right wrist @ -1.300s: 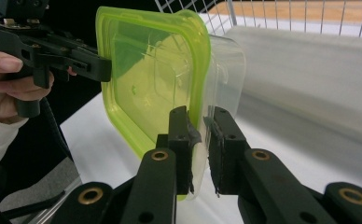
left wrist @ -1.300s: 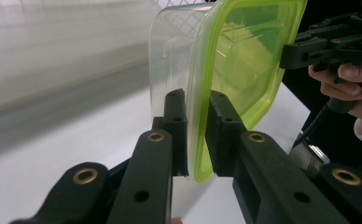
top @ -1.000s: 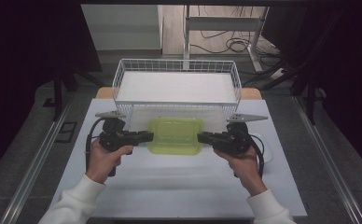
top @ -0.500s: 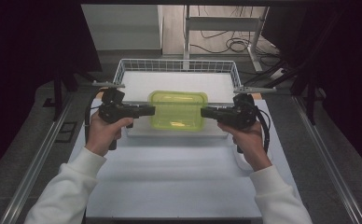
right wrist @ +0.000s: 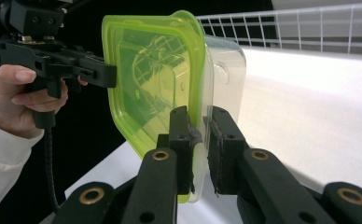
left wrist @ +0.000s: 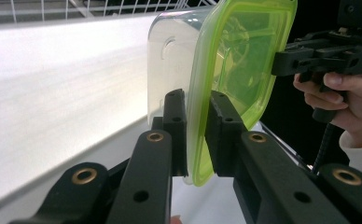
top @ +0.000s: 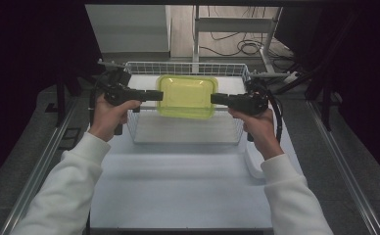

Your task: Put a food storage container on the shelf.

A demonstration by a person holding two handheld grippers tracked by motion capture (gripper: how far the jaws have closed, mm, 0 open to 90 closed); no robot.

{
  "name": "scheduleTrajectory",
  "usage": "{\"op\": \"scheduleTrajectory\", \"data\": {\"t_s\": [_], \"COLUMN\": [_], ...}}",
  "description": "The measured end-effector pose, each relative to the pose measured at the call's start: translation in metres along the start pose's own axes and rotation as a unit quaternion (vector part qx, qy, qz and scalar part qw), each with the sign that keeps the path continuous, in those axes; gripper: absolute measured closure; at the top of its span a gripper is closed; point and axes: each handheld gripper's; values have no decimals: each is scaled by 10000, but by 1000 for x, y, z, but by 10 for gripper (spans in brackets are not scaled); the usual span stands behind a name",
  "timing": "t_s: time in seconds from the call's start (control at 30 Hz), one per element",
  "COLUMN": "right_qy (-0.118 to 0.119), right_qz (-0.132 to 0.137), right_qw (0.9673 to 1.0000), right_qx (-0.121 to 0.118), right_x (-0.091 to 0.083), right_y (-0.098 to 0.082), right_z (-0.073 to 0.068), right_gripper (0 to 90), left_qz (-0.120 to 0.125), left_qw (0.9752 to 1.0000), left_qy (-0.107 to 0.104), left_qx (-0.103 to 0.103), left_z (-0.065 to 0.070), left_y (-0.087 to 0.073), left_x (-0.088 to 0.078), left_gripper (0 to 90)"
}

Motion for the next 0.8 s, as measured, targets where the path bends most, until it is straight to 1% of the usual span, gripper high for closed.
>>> {"op": "scheduleTrajectory", "data": {"t_s": [0.03,0.07,0.1,0.17,0.23,0.3,0.37,0.4,0.43,0.47,0.5,0.53,0.57,0.63,0.7,0.77,0.8], "right_qy": [1,1,-14,-21,-35,-43,29,67,124,124,121,68,47,33,-3,-6,-1], "right_qz": [7,7,32,32,-1,-30,-71,-77,-135,-135,-186,-305,-355,-383,-445,-459,-488], "right_qw": [10000,10000,10000,10000,10000,9999,9997,9995,9989,9989,9986,9980,9976,9972,9965,9963,9957], "right_qx": [9,9,-5,4,43,91,223,284,423,423,475,556,595,635,714,729,785], "right_x": [0,0,2,3,5,8,14,16,24,24,27,33,35,37,42,43,45], "right_y": [4,4,9,12,17,20,23,24,25,25,25,26,26,26,26,26,25], "right_z": [1,1,3,4,7,11,19,22,28,28,29,33,34,35,39,40,43], "right_gripper": [801,801,802,802,802,803,804,804,804,804,804,804,804,804,804,804,804], "left_qz": [25,25,36,37,38,26,16,31,22,22,2,-17,-27,-39,-61,-92,-76], "left_qw": [10000,10000,10000,10000,9999,9997,9994,9991,9985,9985,9980,9978,9976,9973,9962,9961,9955], "left_qy": [-7,-7,-35,-46,-74,-121,-154,-177,-186,-186,-201,-194,-196,-196,-219,-213,-227], "left_qx": [-13,-13,-52,-73,-121,-227,-295,-384,-513,-513,-593,-626,-661,-711,-838,-852,-914], "left_z": [-2,-2,-6,-8,-15,-22,-28,-33,-42,-42,-47,-50,-53,-58,-63,-65,-68], "left_y": [4,4,8,10,15,18,19,20,20,20,19,19,19,19,19,18,18], "left_x": [1,1,2,3,5,8,10,12,14,14,16,17,18,20,23,24,25], "left_gripper": [795,795,795,795,796,796,796,796,798,798,798,799,799,799,799,800,800]}}
Point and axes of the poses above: each handheld gripper's, and its own axes: x roughly forward along the jaws, y roughly out of its top, z roughly to its right, and after that the axes turned 10 degrees about -y, right-handed
